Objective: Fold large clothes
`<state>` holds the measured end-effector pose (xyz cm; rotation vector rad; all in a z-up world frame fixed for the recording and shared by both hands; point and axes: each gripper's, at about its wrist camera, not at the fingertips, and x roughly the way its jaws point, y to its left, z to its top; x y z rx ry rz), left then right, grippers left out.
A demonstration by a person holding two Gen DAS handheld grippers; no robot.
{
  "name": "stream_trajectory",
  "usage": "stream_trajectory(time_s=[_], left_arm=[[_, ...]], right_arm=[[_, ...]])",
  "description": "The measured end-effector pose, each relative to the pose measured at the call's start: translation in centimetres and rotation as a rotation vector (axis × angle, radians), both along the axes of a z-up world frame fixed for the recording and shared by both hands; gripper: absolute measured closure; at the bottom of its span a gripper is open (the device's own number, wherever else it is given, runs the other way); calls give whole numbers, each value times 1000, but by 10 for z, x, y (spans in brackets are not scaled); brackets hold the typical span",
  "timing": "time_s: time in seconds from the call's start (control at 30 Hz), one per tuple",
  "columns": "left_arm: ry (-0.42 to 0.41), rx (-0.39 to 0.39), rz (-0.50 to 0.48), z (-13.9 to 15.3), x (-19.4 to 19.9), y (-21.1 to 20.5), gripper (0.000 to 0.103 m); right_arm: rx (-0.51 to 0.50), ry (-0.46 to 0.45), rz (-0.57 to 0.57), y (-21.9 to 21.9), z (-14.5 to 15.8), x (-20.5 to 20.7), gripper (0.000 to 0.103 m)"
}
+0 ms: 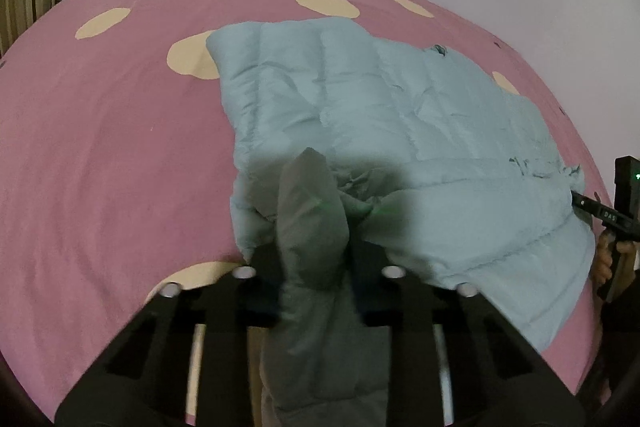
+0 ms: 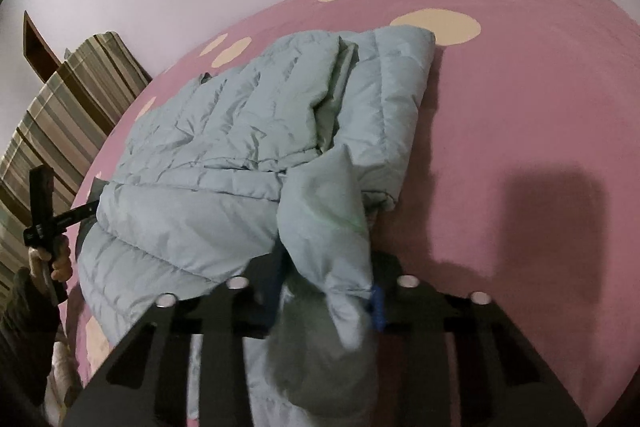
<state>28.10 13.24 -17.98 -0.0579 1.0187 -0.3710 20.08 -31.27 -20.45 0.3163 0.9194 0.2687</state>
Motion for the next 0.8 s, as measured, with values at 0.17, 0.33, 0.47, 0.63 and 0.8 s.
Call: stream_trajectory(time_s=[0.17,0.33,0.47,0.63,0.8], left_arm=[[-54,62,11,16,-16,-6,97],[-159,104,13,43,-36,-10,99],[-232,97,29,70,-43,-9,99],[-290,90,71,98,-22,-10,99],[-322,111,119,116,28,-21,99]], right_arm=[[-14,-48,-29,2,17,-15,92],[-23,-121,-48,5,41,-32,98],[-32,-180,-59,8,63,-38,99],[-43,-248,-91,6,92,-21,99],[-48,-273,-133,2,111,32,99]])
